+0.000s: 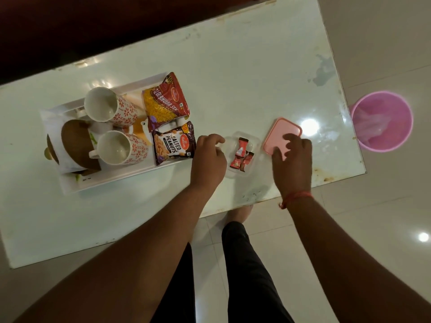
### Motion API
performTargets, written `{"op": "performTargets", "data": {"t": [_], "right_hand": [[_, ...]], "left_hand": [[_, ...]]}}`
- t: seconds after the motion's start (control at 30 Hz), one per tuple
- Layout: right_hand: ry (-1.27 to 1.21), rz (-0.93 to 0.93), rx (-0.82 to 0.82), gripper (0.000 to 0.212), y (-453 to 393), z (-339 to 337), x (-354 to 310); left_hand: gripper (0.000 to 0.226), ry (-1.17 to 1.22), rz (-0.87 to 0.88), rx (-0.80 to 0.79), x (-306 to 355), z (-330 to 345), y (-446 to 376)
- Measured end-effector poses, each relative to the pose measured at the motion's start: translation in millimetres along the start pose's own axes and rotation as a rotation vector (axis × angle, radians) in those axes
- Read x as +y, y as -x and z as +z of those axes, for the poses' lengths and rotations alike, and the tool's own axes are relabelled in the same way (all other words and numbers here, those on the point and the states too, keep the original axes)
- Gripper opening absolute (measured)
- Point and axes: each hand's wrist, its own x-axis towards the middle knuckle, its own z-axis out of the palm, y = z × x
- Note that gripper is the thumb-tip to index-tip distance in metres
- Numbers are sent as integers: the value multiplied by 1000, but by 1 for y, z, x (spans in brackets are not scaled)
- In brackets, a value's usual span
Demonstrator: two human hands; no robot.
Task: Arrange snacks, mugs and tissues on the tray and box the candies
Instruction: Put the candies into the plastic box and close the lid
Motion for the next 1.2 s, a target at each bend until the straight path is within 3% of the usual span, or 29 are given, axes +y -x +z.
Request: {"op": "performTargets", "data": {"t": [0.1,0.23,0.47,0.6,0.9,1.0,1.1,1.2], "right_hand": [[91,235,-7,55,-23,0,16],[198,314,-96,66,-41,9,10],[-56,502,-73,27,-56,23,4],[36,436,-16,23,-56,25,10],[165,372,-115,27,-65,7,10],[129,303,-87,23,-64,0,7],[60,177,-85,5,-57,-6,4],[29,37,46,5,-46,-16,-3]], "left_hand": [[32,28,-9,-2,-1,1,-1],[29,69,-61,3,2,3,1],[28,99,-74,2,4,4,5],[26,111,-49,7,5,4,5],[25,159,-91,26,5,5,4],[24,178,-68,37,8,3,4],[24,196,-4,21,16,3,4],[23,274,14,-27,28,5,6]]}}
